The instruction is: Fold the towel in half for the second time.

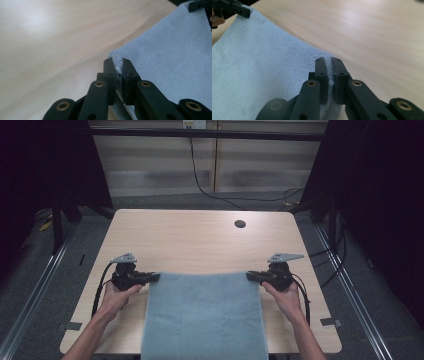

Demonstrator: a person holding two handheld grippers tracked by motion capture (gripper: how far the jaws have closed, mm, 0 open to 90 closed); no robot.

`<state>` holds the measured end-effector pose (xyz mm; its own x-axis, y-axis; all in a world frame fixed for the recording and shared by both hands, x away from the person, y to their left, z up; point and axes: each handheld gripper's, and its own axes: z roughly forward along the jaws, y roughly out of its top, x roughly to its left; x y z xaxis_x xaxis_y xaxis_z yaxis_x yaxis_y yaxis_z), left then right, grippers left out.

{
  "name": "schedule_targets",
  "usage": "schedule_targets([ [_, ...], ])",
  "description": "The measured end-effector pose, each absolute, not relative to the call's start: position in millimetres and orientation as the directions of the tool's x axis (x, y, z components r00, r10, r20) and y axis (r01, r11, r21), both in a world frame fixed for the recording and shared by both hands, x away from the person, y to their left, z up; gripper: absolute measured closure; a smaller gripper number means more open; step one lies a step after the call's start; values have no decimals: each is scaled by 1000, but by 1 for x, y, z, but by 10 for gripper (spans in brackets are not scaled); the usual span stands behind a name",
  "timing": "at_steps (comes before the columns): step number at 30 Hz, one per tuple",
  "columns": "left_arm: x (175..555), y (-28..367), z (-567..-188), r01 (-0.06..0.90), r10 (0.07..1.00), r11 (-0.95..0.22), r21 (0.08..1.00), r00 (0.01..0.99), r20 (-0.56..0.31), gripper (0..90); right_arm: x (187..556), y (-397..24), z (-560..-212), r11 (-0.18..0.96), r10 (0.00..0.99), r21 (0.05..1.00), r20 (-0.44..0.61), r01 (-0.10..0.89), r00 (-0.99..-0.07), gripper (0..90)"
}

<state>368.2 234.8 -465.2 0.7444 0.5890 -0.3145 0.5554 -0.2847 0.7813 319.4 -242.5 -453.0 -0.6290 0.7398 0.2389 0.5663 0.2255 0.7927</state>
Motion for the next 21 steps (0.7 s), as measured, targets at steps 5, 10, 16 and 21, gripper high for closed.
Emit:
schedule_targets([
  [5, 378, 228, -444, 537, 610, -242, 808, 732, -304, 843, 332, -243, -432, 168, 736, 842, 238, 512, -633, 856],
  [10, 387, 223, -424, 512, 609, -243, 824, 742, -281, 844, 347, -241, -424, 159, 747, 848, 232, 506, -623, 858],
  [16, 391, 225, -398, 468, 595, -237, 851, 763, -253, 844, 356, -242, -400, 153, 751, 870, 206, 469, -627, 858],
  [21, 400, 230, -382, 446, 603, -204, 872, 759, -247, 844, 362, -247, -386, 129, 765, 883, 200, 450, -612, 858],
])
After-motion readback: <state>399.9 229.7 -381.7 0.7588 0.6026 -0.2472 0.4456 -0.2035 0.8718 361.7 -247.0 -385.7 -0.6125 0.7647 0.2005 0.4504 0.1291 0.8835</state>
